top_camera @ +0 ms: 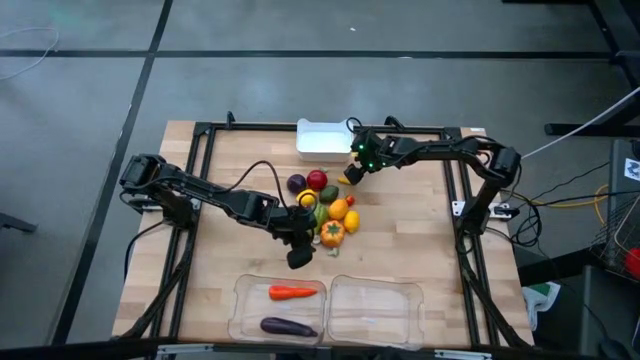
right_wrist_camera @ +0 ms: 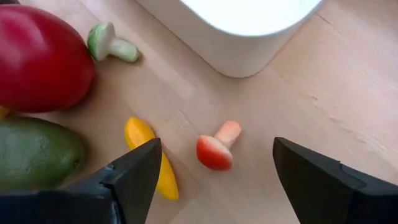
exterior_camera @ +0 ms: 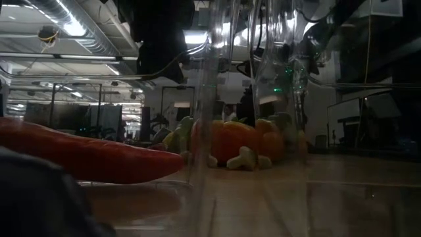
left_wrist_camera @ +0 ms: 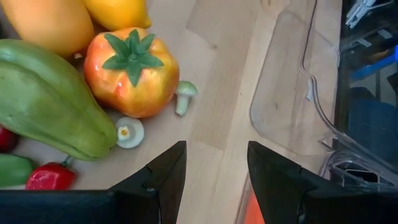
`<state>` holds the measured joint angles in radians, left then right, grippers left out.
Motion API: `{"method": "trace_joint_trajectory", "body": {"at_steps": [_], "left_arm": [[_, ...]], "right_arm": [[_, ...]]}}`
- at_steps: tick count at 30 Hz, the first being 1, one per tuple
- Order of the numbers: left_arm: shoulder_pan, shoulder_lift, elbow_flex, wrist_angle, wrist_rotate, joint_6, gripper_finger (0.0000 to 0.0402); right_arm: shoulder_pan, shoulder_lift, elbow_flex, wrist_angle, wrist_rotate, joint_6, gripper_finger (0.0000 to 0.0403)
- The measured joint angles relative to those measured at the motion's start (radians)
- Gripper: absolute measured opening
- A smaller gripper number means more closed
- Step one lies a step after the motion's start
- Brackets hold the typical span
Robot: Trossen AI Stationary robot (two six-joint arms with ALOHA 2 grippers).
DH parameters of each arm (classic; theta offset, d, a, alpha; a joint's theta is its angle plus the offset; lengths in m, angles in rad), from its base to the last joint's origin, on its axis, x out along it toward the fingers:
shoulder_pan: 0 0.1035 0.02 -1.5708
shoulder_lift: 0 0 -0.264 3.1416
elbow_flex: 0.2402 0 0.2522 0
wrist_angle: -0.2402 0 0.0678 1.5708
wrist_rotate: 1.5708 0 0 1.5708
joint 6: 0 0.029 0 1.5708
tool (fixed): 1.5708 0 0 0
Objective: Sort produce into baskets
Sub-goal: Put the orange mushroom into the white bin
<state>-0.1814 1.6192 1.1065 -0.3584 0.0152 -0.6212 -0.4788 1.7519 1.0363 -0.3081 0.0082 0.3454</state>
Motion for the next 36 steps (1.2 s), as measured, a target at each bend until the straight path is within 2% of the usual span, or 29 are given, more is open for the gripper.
{"method": "trace_joint_trajectory", "body": {"at_steps": [12,17,23,36], "left_arm": [[0.0,0.0,0.0,0.003,-0.002,0.001,0.0166],[0.0,0.0,0.0,0.003,-0.002,0.002,0.0166],[0.0,0.0,0.0,0.003,-0.002,0.002,0.0166],[0.0,0.0,0.0,0.003,-0.002,0.048,0.0166]], "right_arm": [[0.01,0.021,0.0,0.004,0.048,-0.004,0.0305],[0.023,0.021,0.0,0.003,0.053,-0.057,0.0305],[0.063,0.021,0.0,-0.005,0.122,-0.058,0.0305],[0.067,0.041,0.0,0.028,0.123,-0.043,0.0305]]}}
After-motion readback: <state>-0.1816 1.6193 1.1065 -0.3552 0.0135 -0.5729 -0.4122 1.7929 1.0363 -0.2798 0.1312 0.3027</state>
